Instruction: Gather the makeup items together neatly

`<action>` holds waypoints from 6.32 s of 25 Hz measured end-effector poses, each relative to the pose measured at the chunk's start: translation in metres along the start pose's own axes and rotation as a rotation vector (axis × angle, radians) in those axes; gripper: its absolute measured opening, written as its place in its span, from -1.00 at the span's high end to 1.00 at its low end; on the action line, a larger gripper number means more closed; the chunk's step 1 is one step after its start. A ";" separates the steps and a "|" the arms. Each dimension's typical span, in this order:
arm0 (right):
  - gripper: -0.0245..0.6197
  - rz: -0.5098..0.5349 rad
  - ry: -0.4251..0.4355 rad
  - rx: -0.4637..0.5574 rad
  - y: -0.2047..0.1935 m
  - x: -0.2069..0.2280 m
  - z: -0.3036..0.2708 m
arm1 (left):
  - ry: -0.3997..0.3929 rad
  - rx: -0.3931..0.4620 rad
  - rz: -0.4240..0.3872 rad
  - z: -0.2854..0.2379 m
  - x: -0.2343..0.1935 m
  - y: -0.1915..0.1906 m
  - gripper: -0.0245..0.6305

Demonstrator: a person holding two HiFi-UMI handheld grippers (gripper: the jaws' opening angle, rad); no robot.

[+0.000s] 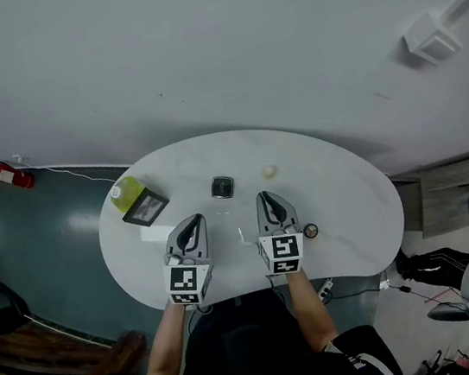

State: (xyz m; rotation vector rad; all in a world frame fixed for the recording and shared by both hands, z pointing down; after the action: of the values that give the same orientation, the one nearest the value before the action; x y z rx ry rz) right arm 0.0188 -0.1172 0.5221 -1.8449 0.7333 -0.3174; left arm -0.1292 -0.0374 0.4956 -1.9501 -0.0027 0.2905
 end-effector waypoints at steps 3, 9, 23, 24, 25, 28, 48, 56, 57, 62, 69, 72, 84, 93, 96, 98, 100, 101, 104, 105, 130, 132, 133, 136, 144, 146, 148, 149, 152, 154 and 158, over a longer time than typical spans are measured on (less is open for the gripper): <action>0.79 -0.003 0.002 -0.017 -0.006 0.005 -0.006 | -0.003 -0.013 0.004 -0.009 -0.002 -0.002 0.86; 0.79 -0.002 0.061 -0.035 -0.012 -0.008 -0.016 | -0.006 -0.035 0.019 -0.021 -0.006 -0.008 0.86; 0.78 0.077 0.239 -0.079 -0.030 -0.043 -0.065 | 0.057 -0.098 0.081 -0.032 -0.031 -0.039 0.86; 0.76 0.084 0.260 -0.089 -0.033 -0.046 -0.069 | 0.063 -0.100 0.087 -0.032 -0.033 -0.040 0.86; 0.68 0.090 0.282 -0.101 -0.037 -0.049 -0.074 | 0.071 -0.102 0.092 -0.031 -0.035 -0.041 0.86; 0.54 0.137 0.349 -0.145 -0.049 -0.058 -0.089 | 0.101 -0.106 0.114 -0.029 -0.042 -0.044 0.86; 0.00 0.398 0.526 -0.269 -0.101 -0.087 -0.148 | 0.212 -0.113 0.233 -0.029 -0.082 -0.060 0.86; -0.01 0.384 0.542 -0.273 -0.104 -0.088 -0.152 | 0.220 -0.121 0.261 -0.030 -0.086 -0.065 0.86; -0.01 0.374 0.545 -0.273 -0.104 -0.088 -0.152 | 0.219 -0.121 0.262 -0.030 -0.086 -0.066 0.86; -0.01 0.354 0.563 -0.284 -0.103 -0.088 -0.151 | 0.212 -0.126 0.268 -0.031 -0.082 -0.066 0.86; -0.01 0.376 0.593 -0.369 -0.108 -0.092 -0.142 | 0.204 -0.121 0.268 -0.029 -0.078 -0.064 0.86; -0.01 0.401 0.620 -0.411 -0.109 -0.094 -0.140 | 0.209 -0.118 0.270 -0.027 -0.078 -0.063 0.86; -0.02 0.327 0.564 -0.445 -0.113 -0.092 -0.132 | 0.224 -0.108 0.277 -0.011 -0.078 -0.067 0.86; -0.02 0.286 0.521 -0.407 -0.112 -0.084 -0.108 | 0.191 -0.117 0.257 -0.006 -0.062 -0.069 0.86; -0.02 0.280 0.505 -0.388 -0.106 -0.083 -0.096 | 0.174 -0.118 0.237 -0.004 -0.056 -0.068 0.86; -0.02 0.262 0.490 -0.374 -0.101 -0.080 -0.087 | 0.160 -0.118 0.220 -0.003 -0.051 -0.068 0.86; -0.02 0.243 0.476 -0.361 -0.095 -0.078 -0.077 | 0.139 -0.122 0.210 -0.002 -0.046 -0.068 0.86; -0.02 0.234 0.469 -0.354 -0.093 -0.077 -0.072 | 0.128 -0.124 0.207 -0.001 -0.043 -0.068 0.86; -0.02 0.215 0.439 -0.342 -0.087 -0.073 -0.053 | 0.091 -0.124 0.197 0.001 -0.033 -0.068 0.86; -0.02 0.211 0.427 -0.341 -0.087 -0.072 -0.047 | 0.079 -0.123 0.192 0.002 -0.029 -0.067 0.86; -0.02 0.108 0.208 -0.462 -0.167 -0.040 0.059 | -0.172 -0.198 0.082 0.007 0.053 -0.096 0.86; -0.02 0.110 0.208 -0.476 -0.176 -0.041 0.056 | -0.170 -0.205 0.082 0.005 0.052 -0.099 0.86; -0.01 0.106 0.209 -0.483 -0.180 -0.041 0.055 | -0.171 -0.209 0.080 0.004 0.051 -0.101 0.86; -0.02 0.089 0.210 -0.498 -0.191 -0.040 0.052 | -0.169 -0.221 0.080 0.003 0.048 -0.108 0.86; -0.02 0.089 0.212 -0.521 -0.207 -0.038 0.049 | -0.161 -0.238 0.086 0.000 0.044 -0.118 0.86; -0.01 0.093 0.208 -0.518 -0.207 -0.038 0.049 | -0.162 -0.241 0.084 -0.001 0.044 -0.119 0.86; -0.01 0.094 0.208 -0.520 -0.207 -0.039 0.049 | -0.166 -0.246 0.080 0.000 0.045 -0.120 0.86; -0.01 0.093 0.208 -0.521 -0.208 -0.039 0.049 | -0.168 -0.247 0.078 0.000 0.045 -0.120 0.86; -0.01 0.086 0.208 -0.518 -0.208 -0.039 0.049 | -0.169 -0.244 0.076 0.001 0.047 -0.120 0.86; -0.01 0.088 0.200 -0.520 -0.208 -0.038 0.050 | -0.168 -0.245 0.076 0.002 0.047 -0.121 0.86; -0.01 0.091 0.172 -0.512 -0.205 -0.035 0.053 | -0.165 -0.244 0.073 0.006 0.046 -0.120 0.86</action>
State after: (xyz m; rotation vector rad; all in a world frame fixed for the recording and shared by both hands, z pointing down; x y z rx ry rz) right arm 0.0886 -0.0070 0.6924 -2.2732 1.0893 -0.2451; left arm -0.0694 0.0214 0.5937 -2.1653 -0.0778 0.5193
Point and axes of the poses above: the fingertips, and each gripper's own axes: z backward along the fingers, x to its right, y out of its top, the point moved 2 cm from there along z, backward along the fingers, and after that the axes turned 7 degrees about z, right-handed, at the moved point
